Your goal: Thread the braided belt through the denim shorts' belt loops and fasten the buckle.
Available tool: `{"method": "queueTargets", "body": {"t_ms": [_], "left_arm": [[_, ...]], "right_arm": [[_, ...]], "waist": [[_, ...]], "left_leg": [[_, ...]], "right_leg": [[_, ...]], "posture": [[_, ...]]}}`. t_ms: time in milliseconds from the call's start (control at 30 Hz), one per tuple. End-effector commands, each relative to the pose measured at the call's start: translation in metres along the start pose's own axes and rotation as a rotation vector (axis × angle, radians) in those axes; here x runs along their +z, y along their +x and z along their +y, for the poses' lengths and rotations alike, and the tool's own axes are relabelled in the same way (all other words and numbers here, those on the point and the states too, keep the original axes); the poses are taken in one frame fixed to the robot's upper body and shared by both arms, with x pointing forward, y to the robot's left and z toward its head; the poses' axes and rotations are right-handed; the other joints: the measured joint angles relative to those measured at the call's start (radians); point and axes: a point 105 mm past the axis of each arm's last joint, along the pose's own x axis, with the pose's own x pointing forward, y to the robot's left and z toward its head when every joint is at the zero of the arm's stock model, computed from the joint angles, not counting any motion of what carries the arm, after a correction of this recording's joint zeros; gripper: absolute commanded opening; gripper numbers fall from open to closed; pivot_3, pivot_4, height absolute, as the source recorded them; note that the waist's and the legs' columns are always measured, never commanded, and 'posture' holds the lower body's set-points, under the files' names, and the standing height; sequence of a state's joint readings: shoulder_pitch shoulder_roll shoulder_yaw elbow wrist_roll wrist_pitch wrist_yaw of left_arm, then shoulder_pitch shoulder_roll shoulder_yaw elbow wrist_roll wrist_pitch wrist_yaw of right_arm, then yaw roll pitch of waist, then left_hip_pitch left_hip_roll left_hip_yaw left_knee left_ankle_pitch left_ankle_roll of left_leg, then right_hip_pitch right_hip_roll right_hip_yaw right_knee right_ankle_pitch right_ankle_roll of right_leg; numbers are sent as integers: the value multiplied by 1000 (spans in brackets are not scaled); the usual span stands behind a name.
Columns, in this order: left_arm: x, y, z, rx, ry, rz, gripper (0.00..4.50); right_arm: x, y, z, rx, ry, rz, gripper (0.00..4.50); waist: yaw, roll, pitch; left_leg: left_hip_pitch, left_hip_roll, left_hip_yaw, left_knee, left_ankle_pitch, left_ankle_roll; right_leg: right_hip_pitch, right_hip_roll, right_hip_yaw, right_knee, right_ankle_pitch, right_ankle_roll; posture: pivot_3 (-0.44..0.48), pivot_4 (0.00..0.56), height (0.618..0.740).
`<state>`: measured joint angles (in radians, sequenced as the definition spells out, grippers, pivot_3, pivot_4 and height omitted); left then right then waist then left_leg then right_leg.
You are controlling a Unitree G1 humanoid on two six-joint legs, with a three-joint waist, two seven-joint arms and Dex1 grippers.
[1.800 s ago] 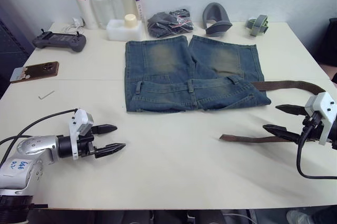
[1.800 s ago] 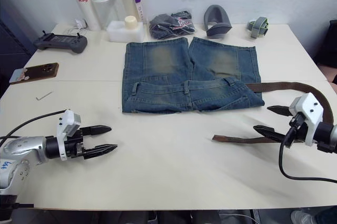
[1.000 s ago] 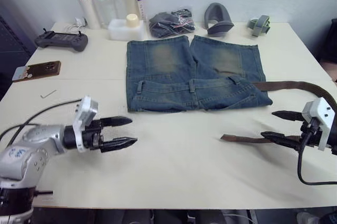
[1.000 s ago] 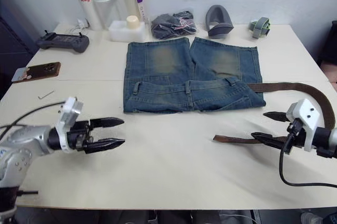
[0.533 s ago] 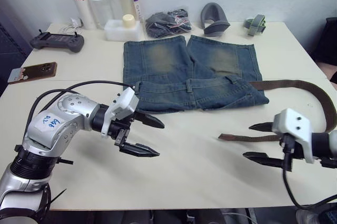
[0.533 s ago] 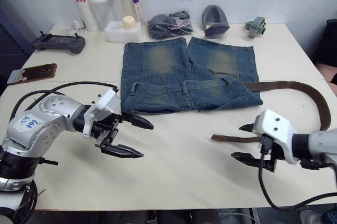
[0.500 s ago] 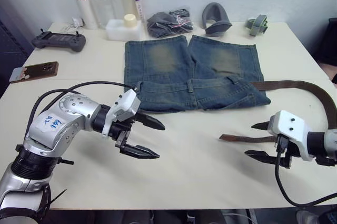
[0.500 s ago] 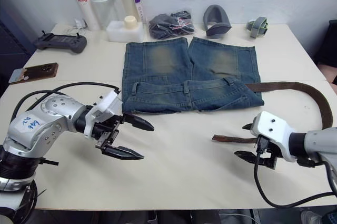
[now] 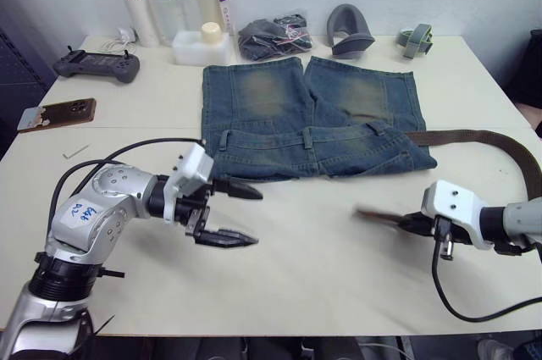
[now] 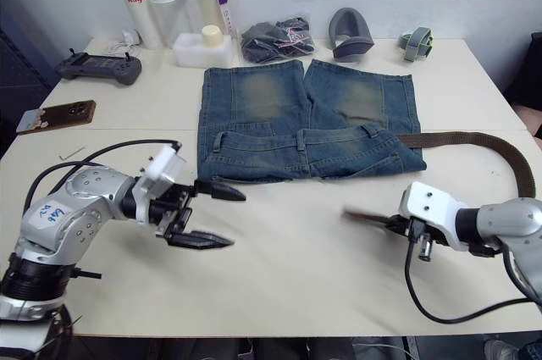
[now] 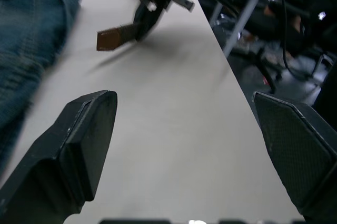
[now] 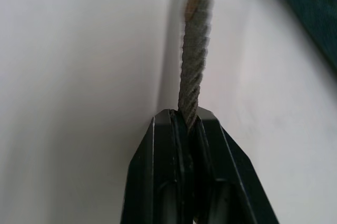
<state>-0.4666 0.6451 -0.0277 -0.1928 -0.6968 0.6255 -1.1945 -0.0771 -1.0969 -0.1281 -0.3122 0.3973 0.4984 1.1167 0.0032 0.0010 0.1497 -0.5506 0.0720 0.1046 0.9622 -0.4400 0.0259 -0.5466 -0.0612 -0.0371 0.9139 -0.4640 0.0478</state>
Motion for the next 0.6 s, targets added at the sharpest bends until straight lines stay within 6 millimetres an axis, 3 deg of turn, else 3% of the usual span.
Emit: {"method": "queueTargets", "body": {"t_ms": [33, 133, 267, 400, 567, 600], "left_arm": [[27, 7, 8, 29, 71, -154, 4500], [37, 22, 10, 19, 62, -241, 4500], [36, 48, 15, 7, 41, -266, 4500], [31, 65, 16, -27, 41, -241, 4500], [42, 82, 20, -76, 56, -266, 4500], [44, 87, 16, -124, 52, -273, 4247]], "right_arm": [[35, -7, 4, 41, 19, -150, 45], [67, -5, 16, 110, 47, -288, 45], [102, -1, 36, 199, 63, -412, 45], [113, -1, 42, 209, 73, -436, 45], [115, -2, 38, 174, 98, -448, 45], [116, -2, 37, 162, 103, -454, 11]], "waist": [[0, 0, 0], [-1, 0, 0], [-2, 0, 0], [0, 0, 0], [6, -1, 0], [6, 0, 0]], "left_leg": [[0, 0, 0, 0, 0, 0], [-1, 0, 0, 0, 0, 0], [0, 0, -1, 0, 0, -1], [0, 0, -1, 0, 1, -1], [0, -2, -1, 0, 1, 0], [0, -2, -1, 0, 1, 0]], "right_leg": [[0, 0, 0, 0, 0, 0], [0, 0, 0, 0, 1, 3], [0, 0, 0, 1, 2, 3], [0, 0, 0, 1, 2, 3], [0, -1, 1, 0, 2, 3], [0, -1, 1, 0, 2, 3]], "posture": [[0, 150, 649], [0, 150, 649], [0, 150, 649], [0, 150, 649], [0, 150, 649], [0, 150, 649]]}}
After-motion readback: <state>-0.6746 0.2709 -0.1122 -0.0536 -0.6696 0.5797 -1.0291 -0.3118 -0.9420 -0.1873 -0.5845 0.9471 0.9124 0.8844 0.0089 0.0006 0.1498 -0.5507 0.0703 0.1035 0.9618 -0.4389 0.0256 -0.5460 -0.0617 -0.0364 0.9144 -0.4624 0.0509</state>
